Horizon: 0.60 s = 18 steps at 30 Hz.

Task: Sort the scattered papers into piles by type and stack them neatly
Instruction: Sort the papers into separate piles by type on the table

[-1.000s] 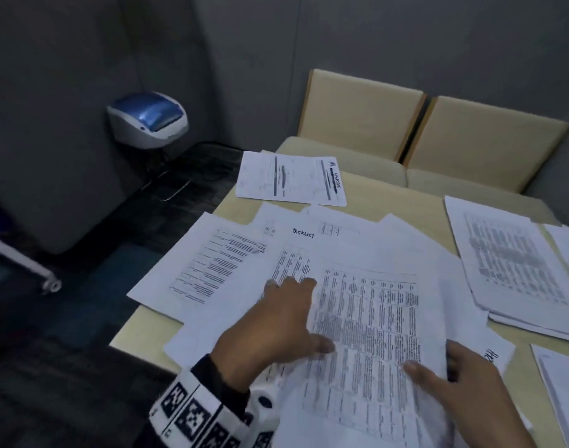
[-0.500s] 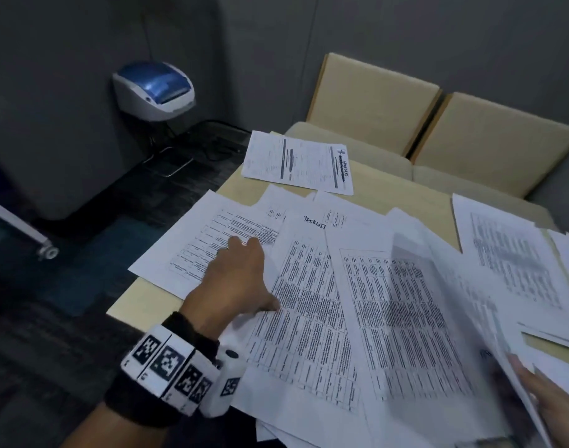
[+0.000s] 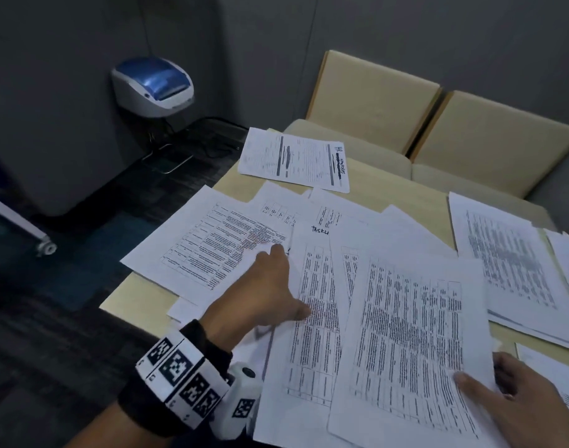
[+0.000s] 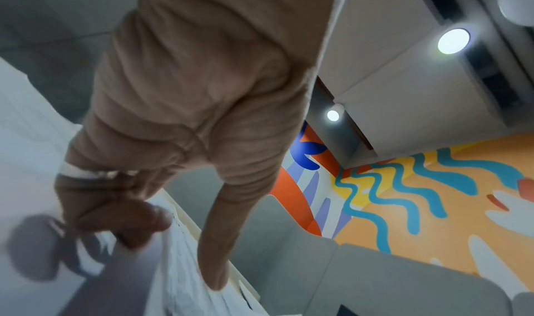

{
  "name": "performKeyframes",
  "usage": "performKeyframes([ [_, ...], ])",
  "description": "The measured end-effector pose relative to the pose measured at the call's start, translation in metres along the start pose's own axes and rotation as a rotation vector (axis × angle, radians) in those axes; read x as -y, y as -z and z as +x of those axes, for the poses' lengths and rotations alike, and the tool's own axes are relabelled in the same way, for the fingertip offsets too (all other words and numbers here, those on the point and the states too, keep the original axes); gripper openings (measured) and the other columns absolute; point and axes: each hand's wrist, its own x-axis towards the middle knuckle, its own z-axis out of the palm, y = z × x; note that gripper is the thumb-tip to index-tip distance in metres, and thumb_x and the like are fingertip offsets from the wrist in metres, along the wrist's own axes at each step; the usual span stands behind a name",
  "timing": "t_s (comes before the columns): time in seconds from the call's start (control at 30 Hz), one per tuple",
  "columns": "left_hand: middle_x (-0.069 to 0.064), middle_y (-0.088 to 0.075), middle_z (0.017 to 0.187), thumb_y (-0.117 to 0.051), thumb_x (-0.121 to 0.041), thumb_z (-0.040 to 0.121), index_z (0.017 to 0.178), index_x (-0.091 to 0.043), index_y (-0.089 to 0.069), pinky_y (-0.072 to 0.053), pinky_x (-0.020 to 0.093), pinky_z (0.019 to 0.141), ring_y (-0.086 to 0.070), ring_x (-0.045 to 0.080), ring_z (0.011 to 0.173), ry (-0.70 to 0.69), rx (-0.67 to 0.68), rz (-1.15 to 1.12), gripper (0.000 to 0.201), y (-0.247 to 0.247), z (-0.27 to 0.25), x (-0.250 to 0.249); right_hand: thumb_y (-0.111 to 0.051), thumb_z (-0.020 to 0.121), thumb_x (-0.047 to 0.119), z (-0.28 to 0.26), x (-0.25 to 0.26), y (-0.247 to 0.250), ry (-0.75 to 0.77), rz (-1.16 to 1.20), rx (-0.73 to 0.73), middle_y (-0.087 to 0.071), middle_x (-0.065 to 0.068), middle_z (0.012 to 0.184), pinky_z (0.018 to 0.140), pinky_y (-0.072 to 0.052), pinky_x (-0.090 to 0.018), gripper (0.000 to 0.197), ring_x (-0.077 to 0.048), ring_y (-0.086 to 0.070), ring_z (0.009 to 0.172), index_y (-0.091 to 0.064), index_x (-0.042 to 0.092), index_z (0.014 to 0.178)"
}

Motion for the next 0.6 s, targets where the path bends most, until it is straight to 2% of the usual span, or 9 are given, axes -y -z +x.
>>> performKeyframes([
  [0.13, -0.002, -0.059, 0.141, -0.083, -0.049, 0.084, 0.148, -0.022, -0.035, -0.054, 0.031, 0.08, -0.064, 0.019, 0.112, -0.038, 0.016, -0.169, 0.084, -0.007, -0.005, -0.008, -0.087, 0.078, 0.007, -0.003, -0.001, 0.001, 0.013, 0.076, 0.032, -0.08, 0.004, 0.072, 0.06, -0.052, -0.029, 0.055, -0.017, -0.074, 0.077, -0.059, 0.016, 0.126],
  [0.23, -0.012, -0.059, 0.124, -0.078, -0.047, 0.09, 0.128, -0.024, -0.04, -0.042, 0.018, 0.056, -0.058, 0.005, 0.087, -0.077, 0.019, -0.244, 0.058, -0.019, -0.011, -0.014, -0.077, 0.085, -0.004, -0.004, 0.007, 0.003, 0.038, 0.118, 0.139, -0.079, 0.005, 0.07, 0.051, -0.048, -0.008, 0.037, 0.0, -0.073, 0.059, -0.064, 0.013, 0.116],
  [0.3, -0.014, -0.056, 0.116, -0.078, -0.04, 0.091, 0.125, -0.023, -0.041, -0.042, 0.014, 0.056, -0.056, 0.002, 0.084, -0.108, 0.006, -0.312, 0.053, -0.029, -0.012, -0.017, -0.069, 0.089, -0.009, -0.005, 0.01, 0.003, 0.059, 0.142, 0.188, -0.076, 0.007, 0.062, 0.045, -0.042, -0.004, 0.028, 0.006, -0.066, 0.049, -0.067, 0.014, 0.104],
  [0.33, -0.012, -0.058, 0.118, -0.079, -0.037, 0.091, 0.126, -0.021, -0.044, -0.048, 0.016, 0.064, -0.059, 0.006, 0.089, -0.118, -0.013, -0.34, 0.052, -0.034, -0.012, -0.018, -0.067, 0.09, -0.009, -0.004, 0.008, 0.002, 0.058, 0.163, 0.197, -0.076, 0.006, 0.062, 0.045, -0.041, -0.004, 0.026, 0.006, -0.065, 0.048, -0.068, 0.014, 0.103],
  [0.4, -0.008, -0.062, 0.121, -0.078, -0.031, 0.091, 0.126, -0.02, -0.047, -0.054, 0.024, 0.087, -0.063, 0.01, 0.103, -0.138, -0.048, -0.39, 0.048, -0.042, -0.013, -0.019, -0.068, 0.091, -0.006, -0.002, -0.001, -0.001, 0.06, 0.21, 0.177, -0.08, 0.007, 0.077, 0.05, -0.045, -0.004, 0.026, 0.006, -0.068, 0.056, -0.069, 0.011, 0.111],
  [0.43, -0.01, -0.062, 0.117, -0.076, -0.029, 0.093, 0.124, -0.023, -0.047, -0.053, 0.021, 0.091, -0.063, 0.002, 0.103, -0.152, -0.056, -0.42, 0.043, -0.046, -0.015, -0.019, -0.07, 0.09, -0.003, 0.001, -0.006, -0.003, 0.069, 0.212, 0.149, -0.081, 0.007, 0.088, 0.054, -0.047, -0.005, 0.03, 0.005, -0.07, 0.063, -0.067, 0.011, 0.117],
  [0.5, -0.026, -0.053, 0.099, -0.07, -0.022, 0.097, 0.109, -0.037, -0.043, -0.045, -0.001, 0.078, -0.055, -0.025, 0.085, -0.19, -0.039, -0.489, 0.034, -0.05, -0.022, -0.025, -0.075, 0.088, 0.003, 0.006, -0.016, -0.004, 0.103, 0.217, 0.094, -0.077, 0.009, 0.101, 0.064, -0.05, -0.012, 0.039, -0.006, -0.071, 0.084, -0.065, 0.024, 0.118],
  [0.53, -0.031, -0.048, 0.094, -0.069, -0.019, 0.098, 0.104, -0.041, -0.04, -0.041, -0.006, 0.073, -0.05, -0.033, 0.076, -0.212, -0.022, -0.508, 0.037, -0.053, -0.025, -0.028, -0.076, 0.087, 0.005, 0.006, -0.015, -0.004, 0.126, 0.205, 0.084, -0.078, 0.015, 0.098, 0.067, -0.05, -0.012, 0.039, -0.014, -0.069, 0.094, -0.064, 0.031, 0.114],
  [0.6, -0.033, -0.053, 0.103, -0.072, -0.021, 0.097, 0.117, -0.044, -0.044, -0.042, -0.005, 0.078, -0.053, -0.03, 0.083, -0.268, -0.011, -0.524, 0.042, -0.061, -0.029, -0.033, -0.076, 0.088, 0.006, 0.007, -0.016, -0.001, 0.169, 0.171, 0.082, -0.077, 0.026, 0.087, 0.072, -0.052, -0.01, 0.037, -0.015, -0.067, 0.102, -0.065, 0.036, 0.107],
])
